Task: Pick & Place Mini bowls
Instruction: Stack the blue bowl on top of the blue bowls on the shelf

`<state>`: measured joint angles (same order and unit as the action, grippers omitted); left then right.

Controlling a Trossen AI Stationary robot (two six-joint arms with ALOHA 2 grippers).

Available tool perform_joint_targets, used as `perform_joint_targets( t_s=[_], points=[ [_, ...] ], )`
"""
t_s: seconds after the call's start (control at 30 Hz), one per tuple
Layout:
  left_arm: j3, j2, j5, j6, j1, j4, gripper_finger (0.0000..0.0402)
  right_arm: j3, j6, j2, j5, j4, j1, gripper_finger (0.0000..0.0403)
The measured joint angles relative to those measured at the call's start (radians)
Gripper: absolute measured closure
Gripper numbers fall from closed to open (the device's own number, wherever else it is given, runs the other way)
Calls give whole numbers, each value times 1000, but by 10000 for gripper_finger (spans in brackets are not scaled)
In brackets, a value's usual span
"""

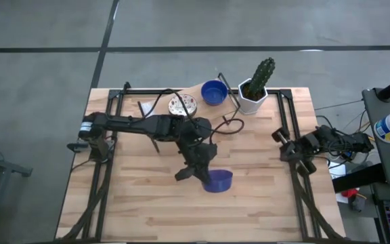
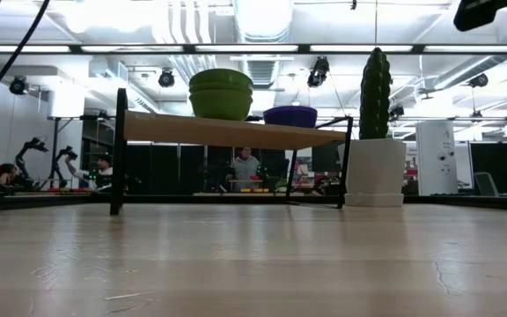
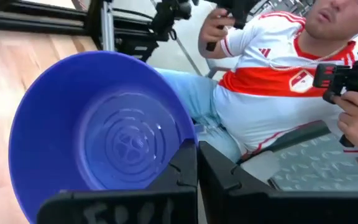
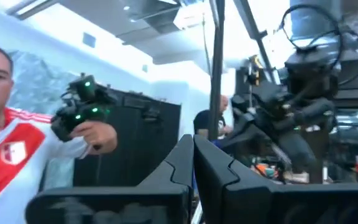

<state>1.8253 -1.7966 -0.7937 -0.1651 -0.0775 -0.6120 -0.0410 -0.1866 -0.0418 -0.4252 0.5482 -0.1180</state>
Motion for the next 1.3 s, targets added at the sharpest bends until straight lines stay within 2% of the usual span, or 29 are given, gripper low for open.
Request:
perform_joint_targets(
  t_s=[0.07, 0.2, 0.4, 0.53, 0.7, 0.87, 0.97, 1.07, 1.3],
  points=[
    [-10, 0, 0, 3, 8, 22, 401, 0, -14, -1, 7, -2, -2, 394],
    [-36, 0, 0, 7, 19, 103, 401, 0, -25, -28, 88, -20, -2, 394],
    [-101, 0, -42, -13, 35, 208, 401, -14, -63, -143, 139, -22, -2, 389],
    [-136, 0, -85, -32, 37, 253, 401, -63, -81, -294, 140, -29, -2, 355],
    [-181, 0, -88, -46, 37, 298, 401, -181, -40, -526, 135, -49, -2, 287],
    [-201, 0, -154, -78, 37, 331, 401, -323, 25, -716, 2, -52, -3, 228],
    [-208, 0, -162, -82, 34, 330, 401, -414, 58, -809, -14, -144, -2, 207],
    [-211, 0, -184, -90, 32, 326, 401, -484, 100, -897, -28, -228, -2, 197],
    [-211, 0, -203, -80, 30, 327, 401, -590, 112, -1069, -166, -232, -4, 197]
  ],
)
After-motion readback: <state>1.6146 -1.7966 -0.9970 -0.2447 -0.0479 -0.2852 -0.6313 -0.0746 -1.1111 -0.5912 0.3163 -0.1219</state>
